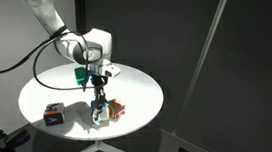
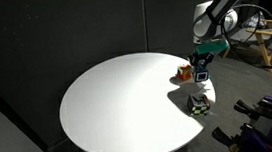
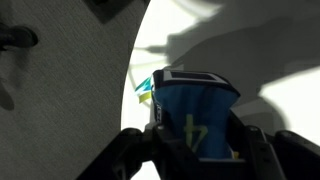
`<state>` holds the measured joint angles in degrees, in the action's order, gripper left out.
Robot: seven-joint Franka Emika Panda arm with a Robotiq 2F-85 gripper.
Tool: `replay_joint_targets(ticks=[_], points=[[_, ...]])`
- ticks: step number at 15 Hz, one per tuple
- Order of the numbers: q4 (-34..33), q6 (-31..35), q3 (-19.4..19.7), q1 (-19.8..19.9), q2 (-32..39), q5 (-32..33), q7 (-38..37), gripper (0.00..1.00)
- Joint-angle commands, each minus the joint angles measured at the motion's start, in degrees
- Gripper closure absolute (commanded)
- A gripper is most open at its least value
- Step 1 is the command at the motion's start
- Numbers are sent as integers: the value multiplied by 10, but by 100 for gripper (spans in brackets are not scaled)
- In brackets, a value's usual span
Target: Move the light blue plushy cube to the right
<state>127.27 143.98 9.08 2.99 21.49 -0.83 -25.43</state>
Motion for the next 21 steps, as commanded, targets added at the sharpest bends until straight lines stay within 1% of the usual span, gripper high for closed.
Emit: replay_joint_targets(ticks=[1, 2, 3, 4, 12, 16, 21], points=[[-13, -2, 6, -4, 6, -7, -1, 14], [-13, -3, 6, -4, 7, -7, -2, 6], [-14, -3, 7, -4, 7, -7, -3, 1], [-14, -4, 7, -4, 7, -7, -3, 0], [-3, -17, 3, -3, -25, -6, 14, 0], [9, -17, -3, -3, -54, 3, 51, 0], [28, -13, -17, -4, -91, 11, 119, 0]])
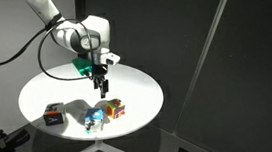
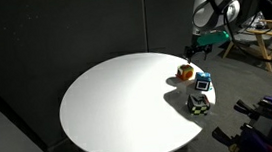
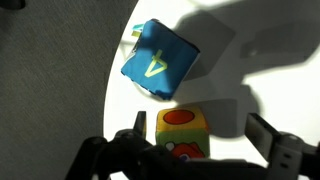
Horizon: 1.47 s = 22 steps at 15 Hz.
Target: Move the light blue plushy cube to the right
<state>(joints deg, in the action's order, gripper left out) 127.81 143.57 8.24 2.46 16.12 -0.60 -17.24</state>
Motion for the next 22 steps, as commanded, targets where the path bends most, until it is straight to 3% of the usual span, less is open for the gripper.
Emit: replay_joint_targets(ticks=[1, 9, 17, 22], points=[[28, -9, -12, 1, -45, 10, 49, 0], [92, -16, -26, 2, -118, 22, 90, 0], [151, -73, -30, 6, -211, 37, 102, 0], [184, -98, -35, 2, -282, 19, 152, 0]])
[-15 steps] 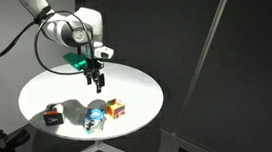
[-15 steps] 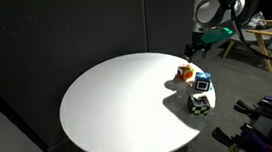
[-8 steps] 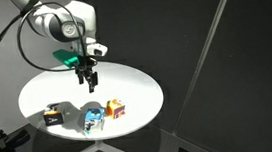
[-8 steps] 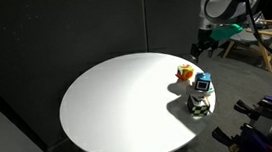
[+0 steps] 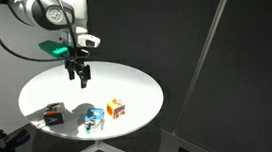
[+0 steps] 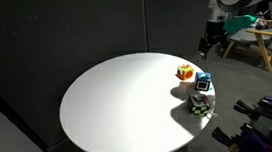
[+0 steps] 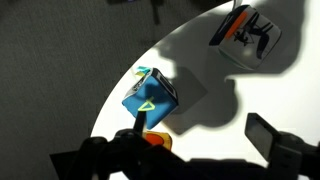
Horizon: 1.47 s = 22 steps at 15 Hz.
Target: Move the light blue plushy cube to the right
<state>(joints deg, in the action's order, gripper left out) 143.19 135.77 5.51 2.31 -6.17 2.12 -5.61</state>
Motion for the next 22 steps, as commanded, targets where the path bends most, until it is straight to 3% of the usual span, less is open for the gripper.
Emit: replay_joint_targets(ticks=[1, 14, 16, 17, 22], points=[[36, -24, -9, 2, -71, -9, 46, 0], [111, -90, -16, -6, -257, -23, 86, 0], [106, -115, -19, -8, -269, -23, 81, 0], [98, -94, -21, -1, -240, -14, 73, 0], [99, -98, -21, -1, -240, -14, 73, 0]])
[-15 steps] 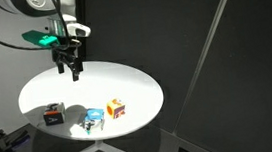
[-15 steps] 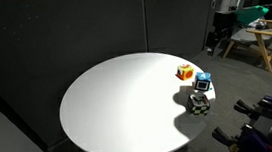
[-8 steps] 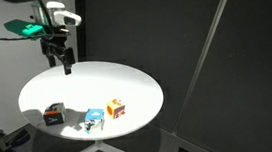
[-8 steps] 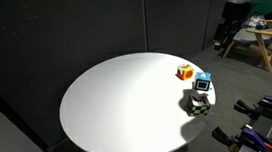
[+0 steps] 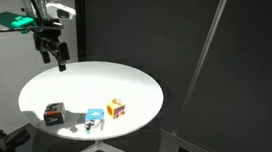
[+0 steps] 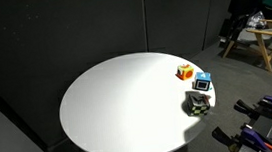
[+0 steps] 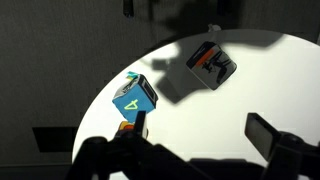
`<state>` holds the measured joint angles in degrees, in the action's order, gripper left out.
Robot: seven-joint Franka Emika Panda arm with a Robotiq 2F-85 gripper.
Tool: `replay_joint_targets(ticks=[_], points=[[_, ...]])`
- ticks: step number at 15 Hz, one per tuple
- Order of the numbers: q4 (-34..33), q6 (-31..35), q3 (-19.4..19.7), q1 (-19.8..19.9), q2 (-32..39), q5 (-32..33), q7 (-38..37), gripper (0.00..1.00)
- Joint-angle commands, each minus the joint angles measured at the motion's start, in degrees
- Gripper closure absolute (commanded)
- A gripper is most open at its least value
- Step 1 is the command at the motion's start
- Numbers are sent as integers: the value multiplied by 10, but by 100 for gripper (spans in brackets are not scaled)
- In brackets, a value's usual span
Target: Move the light blue plushy cube to the right
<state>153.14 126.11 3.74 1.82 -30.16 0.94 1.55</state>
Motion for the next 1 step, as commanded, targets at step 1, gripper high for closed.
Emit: replay_joint_targets(ticks=[1], points=[[-1, -1, -3, 3, 1, -2, 2, 0]])
